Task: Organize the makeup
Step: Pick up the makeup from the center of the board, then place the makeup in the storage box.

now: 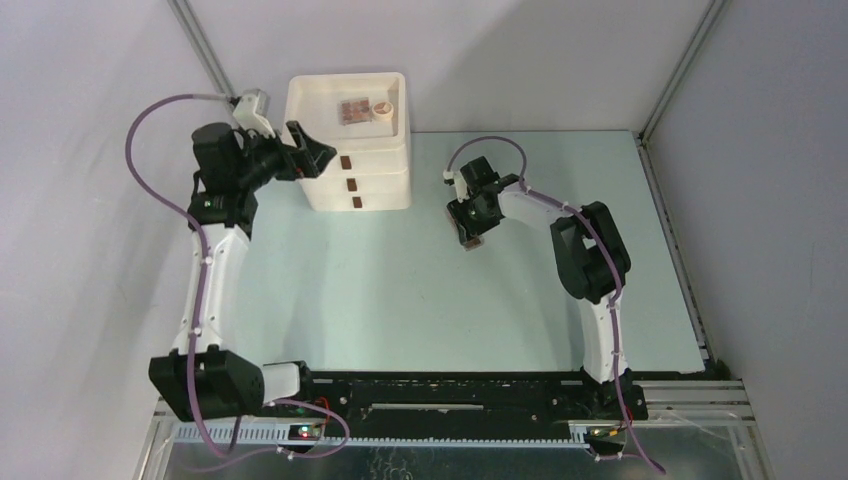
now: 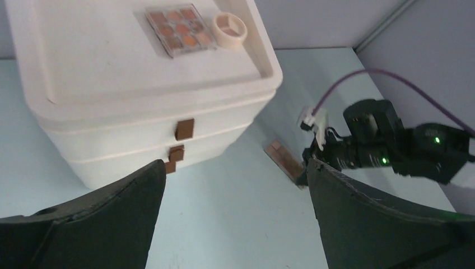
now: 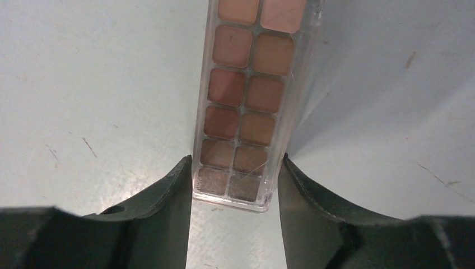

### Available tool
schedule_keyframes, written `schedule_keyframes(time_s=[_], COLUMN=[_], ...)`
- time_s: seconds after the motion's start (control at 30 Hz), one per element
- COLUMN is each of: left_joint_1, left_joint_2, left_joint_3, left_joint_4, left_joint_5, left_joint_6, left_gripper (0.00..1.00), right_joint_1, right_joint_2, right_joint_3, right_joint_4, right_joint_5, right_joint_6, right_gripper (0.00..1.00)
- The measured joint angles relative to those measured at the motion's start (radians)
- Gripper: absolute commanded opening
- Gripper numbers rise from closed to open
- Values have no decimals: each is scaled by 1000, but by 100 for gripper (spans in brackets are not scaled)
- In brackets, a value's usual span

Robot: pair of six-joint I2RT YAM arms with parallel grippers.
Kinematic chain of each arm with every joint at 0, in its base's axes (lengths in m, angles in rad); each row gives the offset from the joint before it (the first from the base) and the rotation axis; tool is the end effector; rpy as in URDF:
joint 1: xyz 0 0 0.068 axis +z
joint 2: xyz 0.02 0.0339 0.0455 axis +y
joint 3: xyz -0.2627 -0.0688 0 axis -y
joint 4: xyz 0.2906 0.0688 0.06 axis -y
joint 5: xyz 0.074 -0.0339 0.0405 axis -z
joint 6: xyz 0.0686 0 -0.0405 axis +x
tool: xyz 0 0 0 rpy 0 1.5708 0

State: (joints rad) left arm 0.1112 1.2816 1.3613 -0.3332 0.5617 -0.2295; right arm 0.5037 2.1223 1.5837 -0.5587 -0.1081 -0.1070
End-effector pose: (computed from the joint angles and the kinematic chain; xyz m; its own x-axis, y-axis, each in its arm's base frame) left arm 0.3597 0.0034 0.4151 -0.3379 -0.2315 -0.9123 0.3508 0.8685 -0.3503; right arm 0.4367 0.2491 0.1131 -0.7191 -0.5176 -0.4636 -0.6032 0.7962 0.0468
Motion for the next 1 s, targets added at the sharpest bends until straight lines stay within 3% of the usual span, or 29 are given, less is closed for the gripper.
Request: schedule_keyframes(time_s=[0.23,0.53,0.8,1.0], left_joint_1=[-53,-198,-335,-412], left_joint_2=[-147,-167,-141,-16], left_joint_3=[-204,-269,-286,-245], left_joint_4=[104,138,141,119], left_joint_5=[79,154,202,220], left_joint_6=[25,73,83,66], left_gripper=[100,100,98,93], right_joint_1=[-24,-61,-28,43], right_joint_2=[-120,-483,-653,-773], right_joint_3=[-45,-167,-270,-360], right_joint_4=[-23,-3,-3,-4], right_joint_5=[37,-11,-118,-177], right_joint_6=[-37,-135,-237,-310], right_gripper=[13,9,4,1])
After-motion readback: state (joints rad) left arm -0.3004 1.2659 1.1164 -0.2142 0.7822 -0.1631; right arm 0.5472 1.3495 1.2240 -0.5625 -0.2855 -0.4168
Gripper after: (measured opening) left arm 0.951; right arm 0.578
